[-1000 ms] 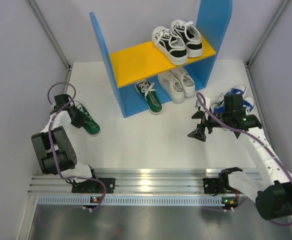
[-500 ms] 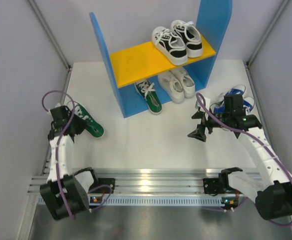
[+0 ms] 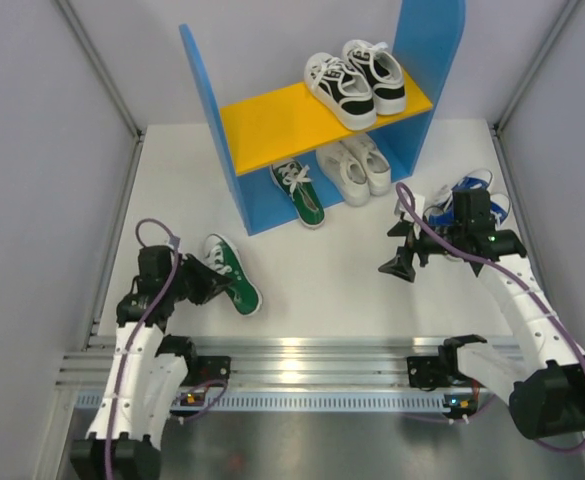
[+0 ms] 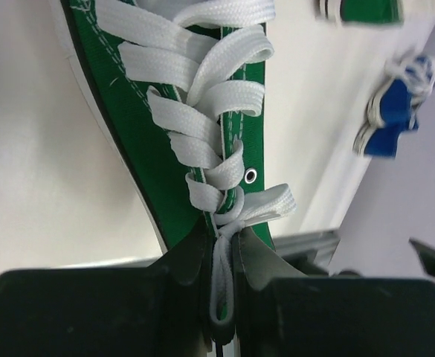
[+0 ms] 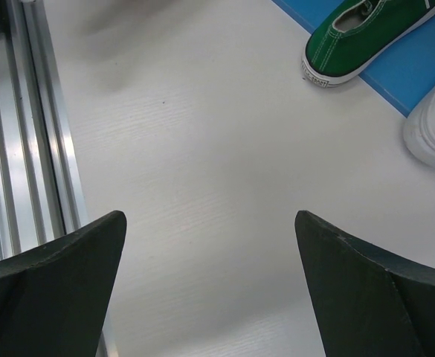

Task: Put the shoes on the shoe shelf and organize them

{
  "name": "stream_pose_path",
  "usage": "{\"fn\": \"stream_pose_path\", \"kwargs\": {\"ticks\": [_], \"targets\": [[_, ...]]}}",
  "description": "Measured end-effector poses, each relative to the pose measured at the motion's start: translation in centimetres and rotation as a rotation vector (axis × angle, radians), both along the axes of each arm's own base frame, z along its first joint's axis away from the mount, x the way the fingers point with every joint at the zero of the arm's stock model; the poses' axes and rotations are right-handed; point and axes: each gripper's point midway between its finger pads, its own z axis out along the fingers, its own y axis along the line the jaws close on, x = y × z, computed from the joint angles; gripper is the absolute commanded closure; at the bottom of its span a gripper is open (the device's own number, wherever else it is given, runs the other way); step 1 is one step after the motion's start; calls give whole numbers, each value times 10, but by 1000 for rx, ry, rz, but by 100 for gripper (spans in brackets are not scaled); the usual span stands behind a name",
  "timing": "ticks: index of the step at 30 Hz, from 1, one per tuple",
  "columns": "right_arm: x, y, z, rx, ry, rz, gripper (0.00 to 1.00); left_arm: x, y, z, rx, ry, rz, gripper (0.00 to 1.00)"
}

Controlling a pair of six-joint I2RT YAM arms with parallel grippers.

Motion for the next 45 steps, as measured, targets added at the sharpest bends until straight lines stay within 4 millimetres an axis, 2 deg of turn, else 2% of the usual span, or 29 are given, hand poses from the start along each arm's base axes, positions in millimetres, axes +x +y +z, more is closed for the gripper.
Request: {"fn": "stream_pose_path", "kwargs": {"ticks": [3, 6, 10, 15, 21, 24, 32, 39, 42, 45], "targets": [[0, 0, 0, 0, -1, 0, 4, -21, -35, 1, -14, 19, -150, 100], [0, 0, -1, 0, 0, -1, 4, -39, -57, -1, -6, 48, -251, 100], [-1, 0, -3, -2, 7, -1, 4, -56, -70, -8, 37, 89, -319, 100], [-1, -1, -4, -4, 9, -3, 4, -57, -84, -4, 158, 93, -393, 100], [-1, -1, -4, -4, 9, -3, 4, -28, -119, 27, 373, -47, -460, 100], [0, -1, -5, -5, 11, -4, 4, -10, -133, 32, 455, -96, -449, 100], [0, -1, -6, -5, 15, -5, 4, 41, -136, 12, 692, -89, -346, 100], [0, -1, -6, -5, 16, -7, 4, 77, -146, 13, 791, -125, -269, 100], [1, -2, -6, -5, 15, -9, 4, 90, -148, 3, 820, -113, -246, 100], [2, -2, -6, -6, 11, -14, 4, 102, -142, -8, 850, -90, -213, 100]]}}
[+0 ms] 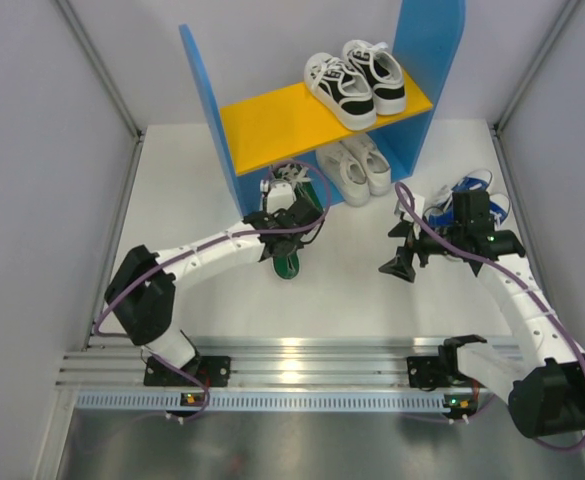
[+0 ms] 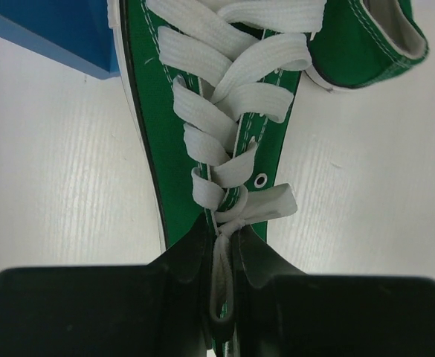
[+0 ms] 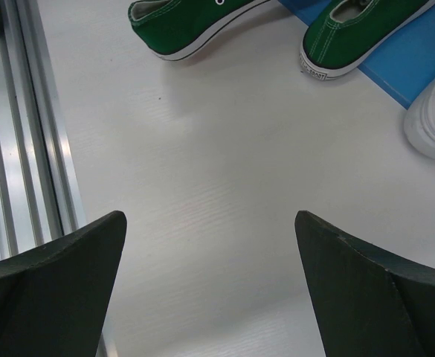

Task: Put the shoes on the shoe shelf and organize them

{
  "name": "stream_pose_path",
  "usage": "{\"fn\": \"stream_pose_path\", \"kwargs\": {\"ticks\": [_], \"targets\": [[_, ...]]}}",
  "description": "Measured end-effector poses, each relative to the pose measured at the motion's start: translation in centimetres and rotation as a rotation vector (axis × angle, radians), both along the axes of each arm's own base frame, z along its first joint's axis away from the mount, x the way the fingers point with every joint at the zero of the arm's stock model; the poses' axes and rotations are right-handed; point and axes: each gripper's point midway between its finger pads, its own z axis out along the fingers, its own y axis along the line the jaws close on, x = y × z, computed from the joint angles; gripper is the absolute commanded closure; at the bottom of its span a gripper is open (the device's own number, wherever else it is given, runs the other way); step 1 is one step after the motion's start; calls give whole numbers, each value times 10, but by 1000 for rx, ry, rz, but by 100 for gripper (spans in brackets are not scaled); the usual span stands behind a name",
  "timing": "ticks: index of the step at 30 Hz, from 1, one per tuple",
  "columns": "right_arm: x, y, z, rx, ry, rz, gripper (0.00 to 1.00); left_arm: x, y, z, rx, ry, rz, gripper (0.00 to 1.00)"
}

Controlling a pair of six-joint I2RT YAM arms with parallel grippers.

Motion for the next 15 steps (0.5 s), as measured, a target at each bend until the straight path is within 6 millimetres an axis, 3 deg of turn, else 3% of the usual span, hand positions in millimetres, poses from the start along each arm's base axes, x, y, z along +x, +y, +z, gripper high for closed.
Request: {"fn": "stream_pose_path", "kwargs": {"ticks": [9, 15], "targets": [[1, 0, 0, -1, -2, -2, 4, 31, 24, 3, -25, -46, 132, 100], [1, -1, 0, -3, -3, -4, 4, 59, 22, 4, -46, -66, 193, 100]]}}
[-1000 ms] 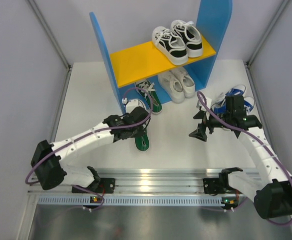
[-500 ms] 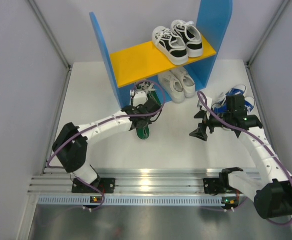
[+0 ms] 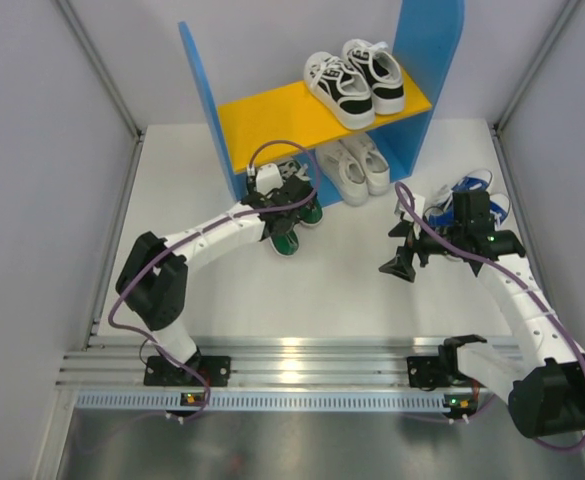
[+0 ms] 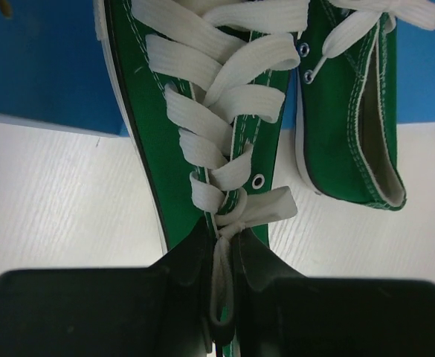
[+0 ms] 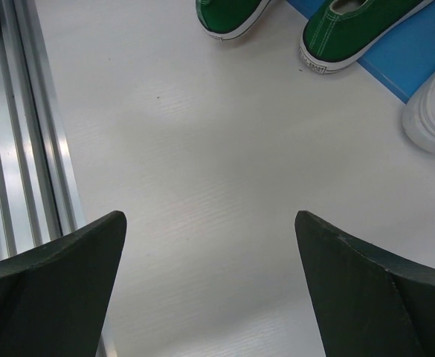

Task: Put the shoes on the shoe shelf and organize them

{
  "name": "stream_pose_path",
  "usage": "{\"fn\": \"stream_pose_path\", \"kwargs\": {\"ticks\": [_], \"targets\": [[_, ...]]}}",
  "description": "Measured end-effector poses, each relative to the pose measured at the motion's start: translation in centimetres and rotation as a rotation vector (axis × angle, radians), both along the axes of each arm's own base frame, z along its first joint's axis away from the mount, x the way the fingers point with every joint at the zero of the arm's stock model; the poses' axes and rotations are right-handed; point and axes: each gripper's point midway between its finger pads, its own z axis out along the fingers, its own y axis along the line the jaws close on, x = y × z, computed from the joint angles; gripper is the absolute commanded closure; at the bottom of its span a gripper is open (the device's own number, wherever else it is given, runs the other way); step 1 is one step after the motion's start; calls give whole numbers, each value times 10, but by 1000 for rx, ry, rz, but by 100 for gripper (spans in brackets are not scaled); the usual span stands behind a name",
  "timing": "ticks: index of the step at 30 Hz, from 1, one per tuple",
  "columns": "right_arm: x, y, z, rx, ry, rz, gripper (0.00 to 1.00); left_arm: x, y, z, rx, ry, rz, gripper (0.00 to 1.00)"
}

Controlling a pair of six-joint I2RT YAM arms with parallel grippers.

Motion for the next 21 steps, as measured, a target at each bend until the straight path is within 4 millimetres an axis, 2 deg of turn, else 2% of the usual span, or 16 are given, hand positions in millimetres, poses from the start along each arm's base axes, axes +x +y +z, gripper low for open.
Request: {"fn": "stream_pose_path", "kwargs": {"ticks": [5, 11, 13, 14, 15, 18, 21], "targets": [[0, 0, -2, -1, 1, -1, 4, 16, -8, 0, -15, -13, 17, 100], [1, -1, -2, -2, -1, -5, 3, 25, -3, -1, -17, -19, 40, 100], [1, -1, -2, -3, -1, -7, 3, 26, -2, -3, -15, -16, 44, 95], [1, -1, -2, -3, -1, -7, 3, 26, -2, -4, -14, -14, 44, 91], [1, -1, -2, -3, -1, -7, 3, 26, -2, -4, -15, -13, 45, 79], [1, -2, -2, -3, -1, -7, 3, 27, -3, -3, -21, -15, 44, 56], [1, -2, -2, -3, -1, -9, 3, 28, -4, -3, -33, -20, 44, 49]]}}
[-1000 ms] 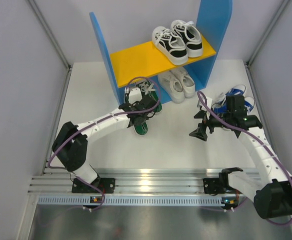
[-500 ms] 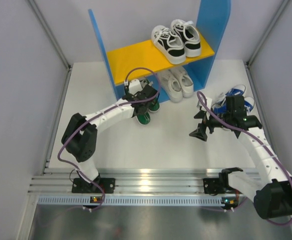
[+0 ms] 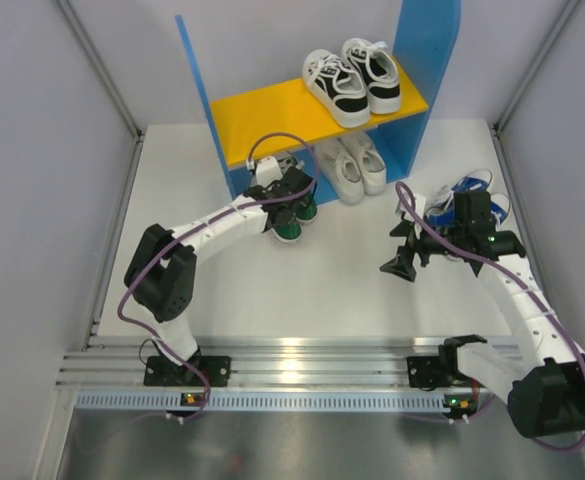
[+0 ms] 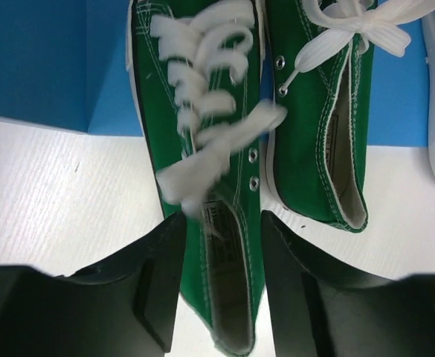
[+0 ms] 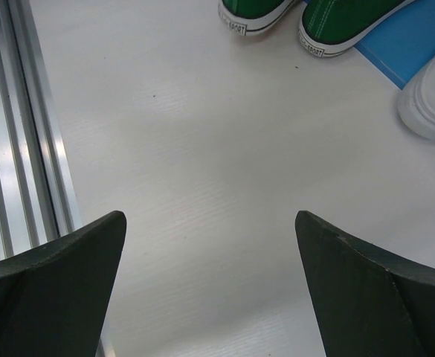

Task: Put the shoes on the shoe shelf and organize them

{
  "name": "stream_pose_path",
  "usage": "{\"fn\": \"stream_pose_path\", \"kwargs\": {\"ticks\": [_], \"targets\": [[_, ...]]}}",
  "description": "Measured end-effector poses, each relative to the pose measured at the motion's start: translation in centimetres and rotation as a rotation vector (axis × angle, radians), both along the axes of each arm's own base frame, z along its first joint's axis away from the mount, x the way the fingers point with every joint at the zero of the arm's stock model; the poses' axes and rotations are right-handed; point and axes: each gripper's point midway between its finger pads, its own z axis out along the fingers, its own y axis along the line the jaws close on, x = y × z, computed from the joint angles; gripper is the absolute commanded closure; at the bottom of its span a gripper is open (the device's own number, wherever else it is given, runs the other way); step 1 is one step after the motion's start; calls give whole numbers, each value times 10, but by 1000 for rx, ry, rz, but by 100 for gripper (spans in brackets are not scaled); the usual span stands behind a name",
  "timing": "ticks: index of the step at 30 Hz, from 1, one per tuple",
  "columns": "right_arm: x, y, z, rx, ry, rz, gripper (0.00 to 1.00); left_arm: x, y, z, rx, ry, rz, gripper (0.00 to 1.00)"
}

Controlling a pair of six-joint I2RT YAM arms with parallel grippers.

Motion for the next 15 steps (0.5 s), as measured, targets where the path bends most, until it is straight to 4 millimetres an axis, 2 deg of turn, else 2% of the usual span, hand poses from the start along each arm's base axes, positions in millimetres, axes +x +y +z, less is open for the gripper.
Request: {"fn": "stream_pose_path", "kwargs": {"ticks": [2, 5, 10, 12, 15], "targets": [[1, -1, 0, 0, 0, -4, 3, 1, 0, 0, -6, -4, -1, 43], [1, -2, 0, 0, -1, -8, 3, 0, -1, 2, -18, -3, -17, 41], [-2, -1, 0, 0, -23, 30, 3, -16, -7, 9, -70, 28, -123, 36], [-8, 1, -2, 5, -40, 75, 3, -26, -11, 17, -103, 29, -188, 35], [-23, 6, -8, 7, -60, 166, 2, -43, -18, 42, -162, 1, -303, 31]]}}
